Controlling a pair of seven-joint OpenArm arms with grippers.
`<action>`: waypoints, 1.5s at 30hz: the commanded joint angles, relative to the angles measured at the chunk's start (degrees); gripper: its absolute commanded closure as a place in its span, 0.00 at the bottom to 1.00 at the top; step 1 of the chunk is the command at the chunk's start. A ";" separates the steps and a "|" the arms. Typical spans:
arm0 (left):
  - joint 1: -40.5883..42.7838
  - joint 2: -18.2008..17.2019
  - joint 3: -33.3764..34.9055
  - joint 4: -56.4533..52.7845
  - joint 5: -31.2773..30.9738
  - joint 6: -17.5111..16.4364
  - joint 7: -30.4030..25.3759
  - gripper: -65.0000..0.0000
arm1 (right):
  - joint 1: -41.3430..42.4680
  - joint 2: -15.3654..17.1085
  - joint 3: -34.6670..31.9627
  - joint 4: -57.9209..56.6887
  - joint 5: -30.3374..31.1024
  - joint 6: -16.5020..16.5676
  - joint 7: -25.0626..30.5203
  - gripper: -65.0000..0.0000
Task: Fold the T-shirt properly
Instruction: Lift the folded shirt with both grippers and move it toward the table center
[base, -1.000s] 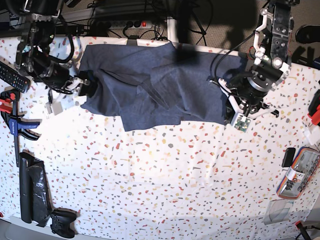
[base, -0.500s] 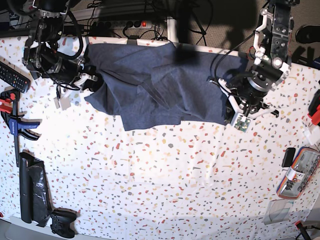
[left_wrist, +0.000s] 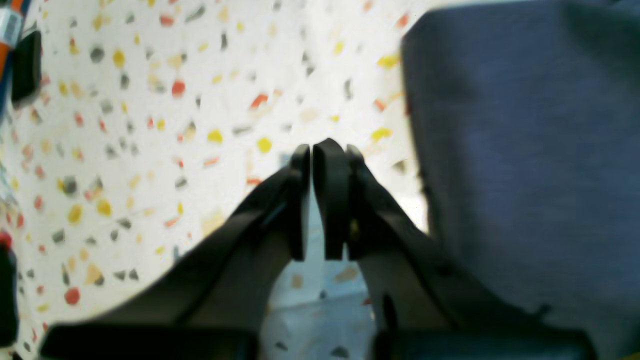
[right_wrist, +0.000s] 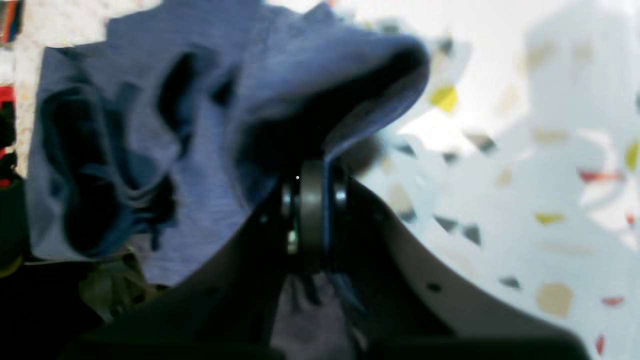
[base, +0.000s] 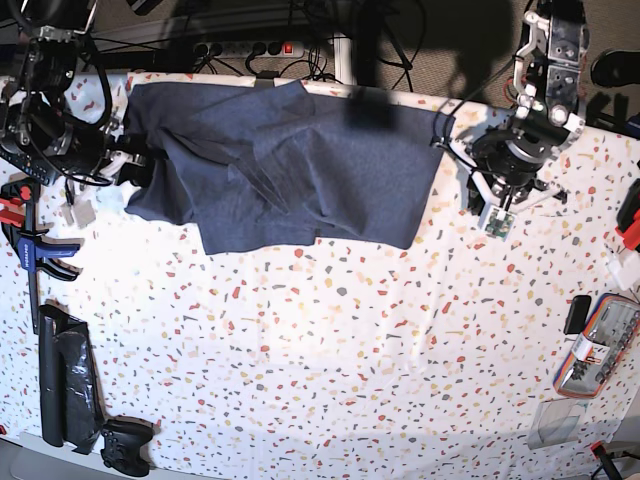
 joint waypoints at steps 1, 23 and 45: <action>-0.17 -0.26 -0.42 -0.39 -0.22 0.26 -1.05 0.92 | 0.61 0.26 0.09 1.84 2.64 0.28 0.48 1.00; -0.15 -0.24 -0.28 -10.08 -0.24 -1.53 -6.99 0.92 | 5.92 -27.80 -30.14 23.52 -16.92 0.28 8.57 1.00; -0.17 -0.31 -0.28 -10.08 -0.20 -1.51 -7.02 0.92 | 8.92 -30.76 -49.79 6.64 -8.74 0.28 25.83 0.49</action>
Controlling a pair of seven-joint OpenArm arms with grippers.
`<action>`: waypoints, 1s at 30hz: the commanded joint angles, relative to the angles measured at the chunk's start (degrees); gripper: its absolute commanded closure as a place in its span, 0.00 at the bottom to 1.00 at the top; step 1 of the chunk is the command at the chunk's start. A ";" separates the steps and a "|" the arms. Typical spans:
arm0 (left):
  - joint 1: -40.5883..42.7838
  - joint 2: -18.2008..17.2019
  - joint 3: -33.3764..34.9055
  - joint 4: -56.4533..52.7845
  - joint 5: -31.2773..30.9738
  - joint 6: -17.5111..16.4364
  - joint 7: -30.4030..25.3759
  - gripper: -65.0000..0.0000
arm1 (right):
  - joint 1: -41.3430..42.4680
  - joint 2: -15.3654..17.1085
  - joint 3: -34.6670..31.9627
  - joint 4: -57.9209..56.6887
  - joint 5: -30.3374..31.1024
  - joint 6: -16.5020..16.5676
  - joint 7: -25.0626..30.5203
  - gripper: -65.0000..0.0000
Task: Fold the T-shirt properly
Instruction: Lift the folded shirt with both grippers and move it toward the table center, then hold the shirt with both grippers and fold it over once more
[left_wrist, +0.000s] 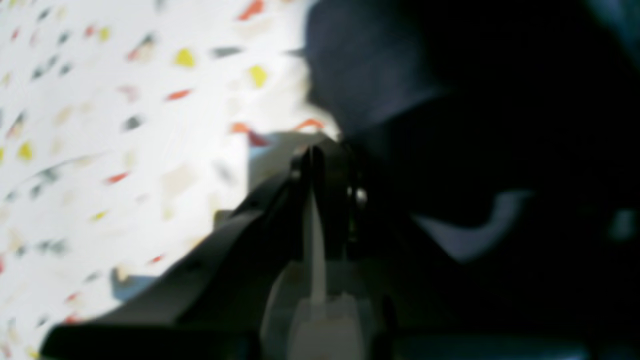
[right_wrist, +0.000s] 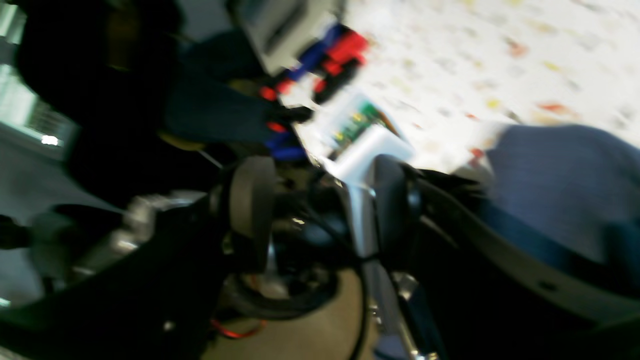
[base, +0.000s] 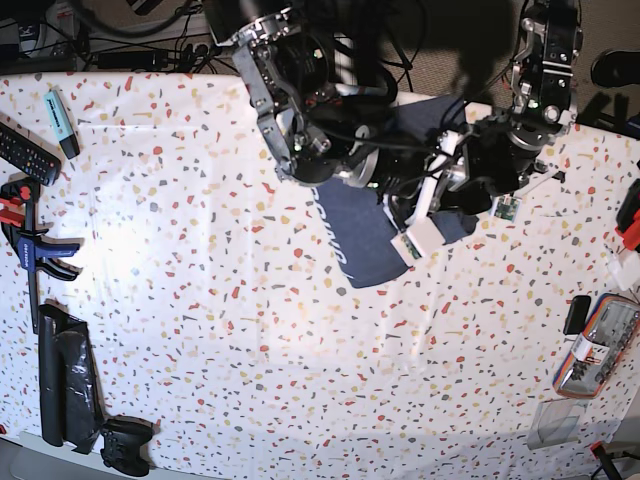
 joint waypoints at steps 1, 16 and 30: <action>-0.17 -0.39 0.07 0.59 0.04 -0.24 -0.20 0.92 | 1.75 -0.95 -0.09 1.07 2.54 1.54 1.31 0.49; -0.28 -12.74 0.04 10.51 -9.51 14.95 -0.98 0.98 | 5.90 -0.95 9.01 14.82 -12.17 1.54 -5.07 0.50; 2.60 -2.25 0.09 29.49 -26.77 5.14 3.04 1.00 | 5.90 7.17 23.52 11.23 -19.71 0.02 -5.97 1.00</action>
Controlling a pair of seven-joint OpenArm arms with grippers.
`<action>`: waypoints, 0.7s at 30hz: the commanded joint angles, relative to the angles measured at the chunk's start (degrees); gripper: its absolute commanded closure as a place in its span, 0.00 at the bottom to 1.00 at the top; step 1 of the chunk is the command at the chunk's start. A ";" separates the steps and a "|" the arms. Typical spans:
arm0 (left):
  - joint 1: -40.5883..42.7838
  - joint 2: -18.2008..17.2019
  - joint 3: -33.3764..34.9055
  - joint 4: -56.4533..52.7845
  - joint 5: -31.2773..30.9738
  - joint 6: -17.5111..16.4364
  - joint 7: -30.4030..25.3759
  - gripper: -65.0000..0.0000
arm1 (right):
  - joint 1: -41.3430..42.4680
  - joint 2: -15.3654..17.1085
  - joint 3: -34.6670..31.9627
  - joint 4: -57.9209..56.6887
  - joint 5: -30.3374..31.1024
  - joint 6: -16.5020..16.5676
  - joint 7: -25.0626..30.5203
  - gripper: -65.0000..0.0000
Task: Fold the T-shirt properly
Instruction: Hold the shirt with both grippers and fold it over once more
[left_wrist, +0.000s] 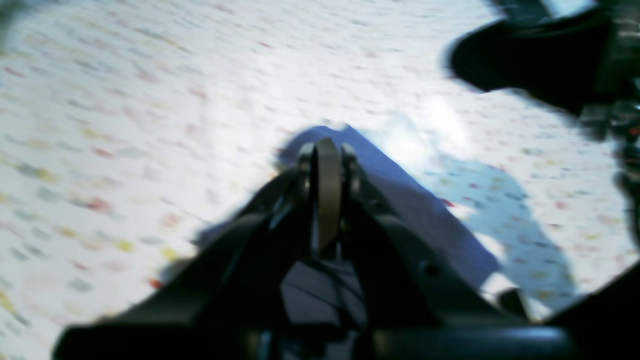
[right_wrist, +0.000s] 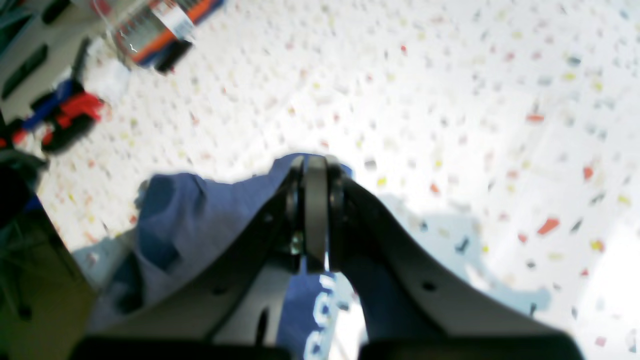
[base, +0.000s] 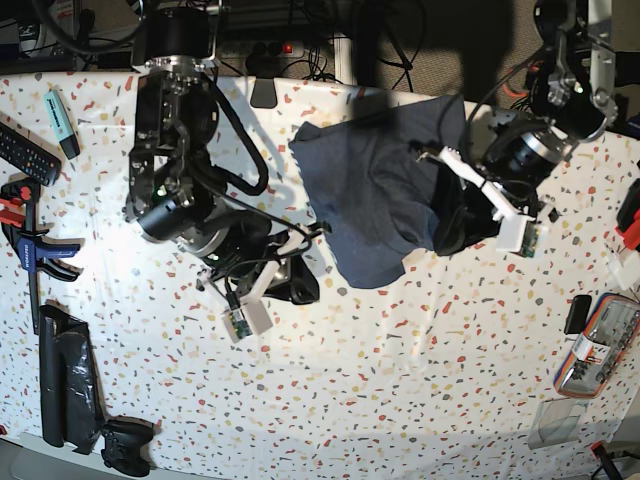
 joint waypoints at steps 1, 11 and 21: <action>0.17 0.61 -0.31 0.90 -0.52 -0.26 -1.49 1.00 | 1.09 0.02 -0.24 -0.55 1.18 0.17 1.29 1.00; 4.48 4.87 6.45 0.90 -4.92 -4.74 3.06 1.00 | 1.42 0.57 -0.24 -5.73 1.18 0.17 1.38 1.00; 6.25 4.70 11.63 -1.14 23.80 1.14 7.58 1.00 | 1.40 0.57 -0.24 -5.73 1.42 0.17 1.14 1.00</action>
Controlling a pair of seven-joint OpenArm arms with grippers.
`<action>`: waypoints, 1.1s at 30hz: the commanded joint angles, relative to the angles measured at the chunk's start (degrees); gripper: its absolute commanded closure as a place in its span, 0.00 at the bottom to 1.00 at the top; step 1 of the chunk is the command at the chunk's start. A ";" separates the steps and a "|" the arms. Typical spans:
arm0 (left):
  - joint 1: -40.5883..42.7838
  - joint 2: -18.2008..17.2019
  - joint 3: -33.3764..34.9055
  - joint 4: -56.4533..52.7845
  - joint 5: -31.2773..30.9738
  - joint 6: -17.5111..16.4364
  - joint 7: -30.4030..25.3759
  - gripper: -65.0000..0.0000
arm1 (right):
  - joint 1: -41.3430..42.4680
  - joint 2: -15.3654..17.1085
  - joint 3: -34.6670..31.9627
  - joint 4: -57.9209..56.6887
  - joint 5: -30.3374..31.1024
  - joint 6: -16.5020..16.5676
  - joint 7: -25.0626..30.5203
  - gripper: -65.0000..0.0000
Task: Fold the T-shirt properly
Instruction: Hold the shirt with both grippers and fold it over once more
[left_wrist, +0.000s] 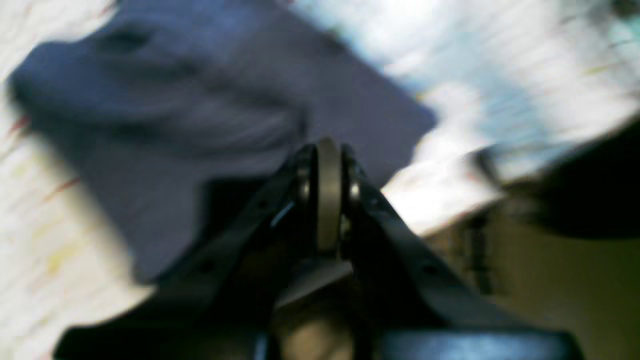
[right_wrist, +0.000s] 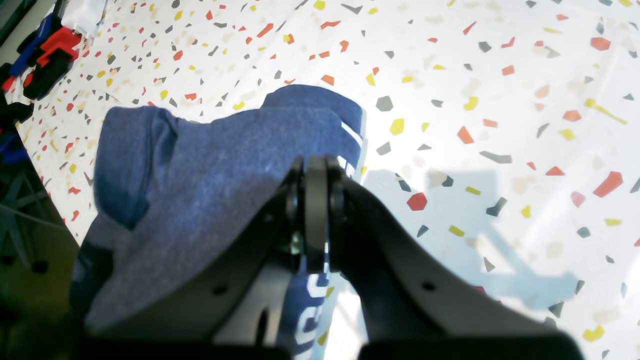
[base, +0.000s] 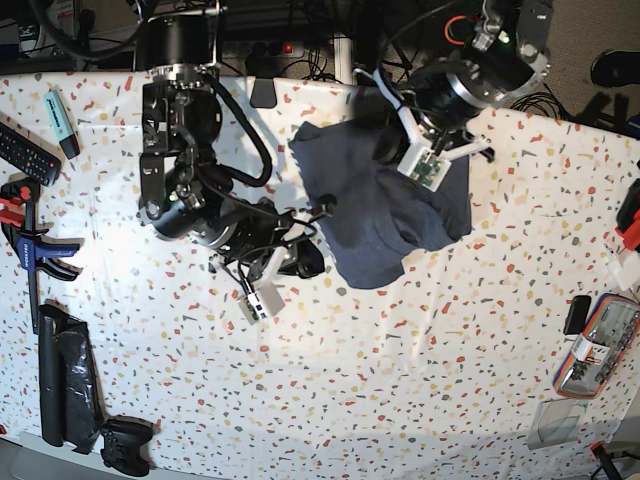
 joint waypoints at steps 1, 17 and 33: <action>-0.33 -0.09 -1.09 -0.24 3.41 2.34 -1.40 1.00 | 1.18 0.00 0.00 0.96 1.42 0.24 1.27 1.00; -0.28 -0.31 -11.89 -13.62 0.02 0.76 -3.37 1.00 | 1.20 -0.07 -10.16 -0.48 -3.19 -0.61 3.72 1.00; -7.76 2.10 -11.85 -28.46 -12.24 -7.19 -12.90 1.00 | -3.30 2.62 -9.05 1.18 -6.10 -1.77 -4.55 1.00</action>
